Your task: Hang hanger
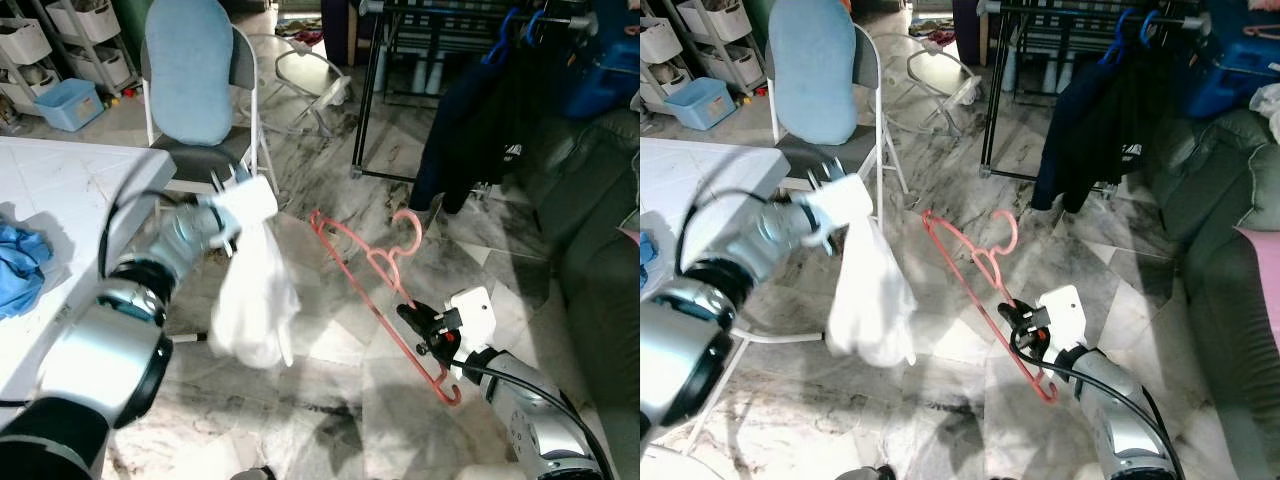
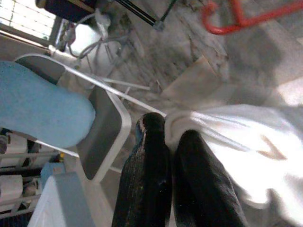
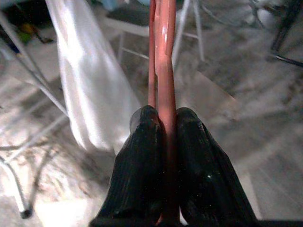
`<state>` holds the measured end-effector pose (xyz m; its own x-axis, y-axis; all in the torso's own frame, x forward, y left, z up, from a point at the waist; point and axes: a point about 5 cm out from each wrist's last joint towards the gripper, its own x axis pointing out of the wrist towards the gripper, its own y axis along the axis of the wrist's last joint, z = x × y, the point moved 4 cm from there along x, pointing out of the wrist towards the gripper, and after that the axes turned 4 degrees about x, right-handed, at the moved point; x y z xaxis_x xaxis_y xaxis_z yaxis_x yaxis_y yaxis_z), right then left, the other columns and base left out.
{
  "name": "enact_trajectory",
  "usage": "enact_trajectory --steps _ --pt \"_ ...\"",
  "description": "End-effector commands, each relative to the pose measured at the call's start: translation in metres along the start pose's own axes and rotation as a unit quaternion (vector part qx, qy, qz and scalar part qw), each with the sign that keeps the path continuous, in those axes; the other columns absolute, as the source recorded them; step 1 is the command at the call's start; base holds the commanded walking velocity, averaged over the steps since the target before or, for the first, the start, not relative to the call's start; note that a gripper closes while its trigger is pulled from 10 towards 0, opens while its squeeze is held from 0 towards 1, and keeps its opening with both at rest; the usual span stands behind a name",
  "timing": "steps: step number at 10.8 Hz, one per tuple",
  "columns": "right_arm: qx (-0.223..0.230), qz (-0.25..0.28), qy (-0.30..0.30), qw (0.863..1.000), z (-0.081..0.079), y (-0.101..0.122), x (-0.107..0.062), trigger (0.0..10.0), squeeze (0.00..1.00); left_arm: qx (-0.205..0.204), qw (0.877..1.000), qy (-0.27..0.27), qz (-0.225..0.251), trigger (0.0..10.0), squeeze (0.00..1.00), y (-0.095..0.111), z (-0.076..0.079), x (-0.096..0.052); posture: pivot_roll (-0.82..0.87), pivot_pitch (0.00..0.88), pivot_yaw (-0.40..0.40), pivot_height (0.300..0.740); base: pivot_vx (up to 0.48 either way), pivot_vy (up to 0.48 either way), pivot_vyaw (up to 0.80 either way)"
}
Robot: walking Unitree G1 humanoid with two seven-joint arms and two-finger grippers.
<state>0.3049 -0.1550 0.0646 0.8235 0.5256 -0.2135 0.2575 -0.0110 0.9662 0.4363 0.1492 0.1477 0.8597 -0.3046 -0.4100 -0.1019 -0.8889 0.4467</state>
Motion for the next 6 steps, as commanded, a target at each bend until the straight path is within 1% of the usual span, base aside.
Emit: enact_trajectory --steps 1,2,3,4,6 --pt "-0.006 0.012 0.026 1.0 -0.009 0.01 0.0 10.0 0.0 0.005 1.0 0.004 -0.002 10.0 0.0 0.0 -0.002 -0.001 -0.07 0.103 0.077 0.74 0.0 0.0 0.0" --pt "-0.007 0.011 0.046 0.999 -0.015 0.013 -0.003 10.0 0.0 0.008 1.0 0.0 -0.008 10.0 0.0 -0.002 0.001 0.0 -0.08 0.105 0.08 0.74 0.0 0.0 0.0" --pt "-0.005 0.01 0.061 0.998 -0.017 0.016 -0.008 10.0 0.0 0.007 1.0 -0.005 -0.01 10.0 0.0 -0.004 0.004 0.0 -0.09 0.107 0.079 0.74 0.0 0.0 0.0" --pt "-0.004 0.007 0.081 0.997 -0.019 0.019 -0.016 10.0 0.0 -0.003 1.0 -0.011 -0.014 10.0 0.0 -0.005 0.006 0.0 -0.09 0.108 0.078 0.74 0.0 0.0 0.0" --pt "-0.006 -0.001 0.091 0.996 -0.016 0.021 -0.025 10.0 0.0 0.003 1.0 -0.006 -0.016 10.0 0.0 -0.006 0.004 0.0 -0.1 0.109 0.074 0.74 0.0 0.0 0.0"
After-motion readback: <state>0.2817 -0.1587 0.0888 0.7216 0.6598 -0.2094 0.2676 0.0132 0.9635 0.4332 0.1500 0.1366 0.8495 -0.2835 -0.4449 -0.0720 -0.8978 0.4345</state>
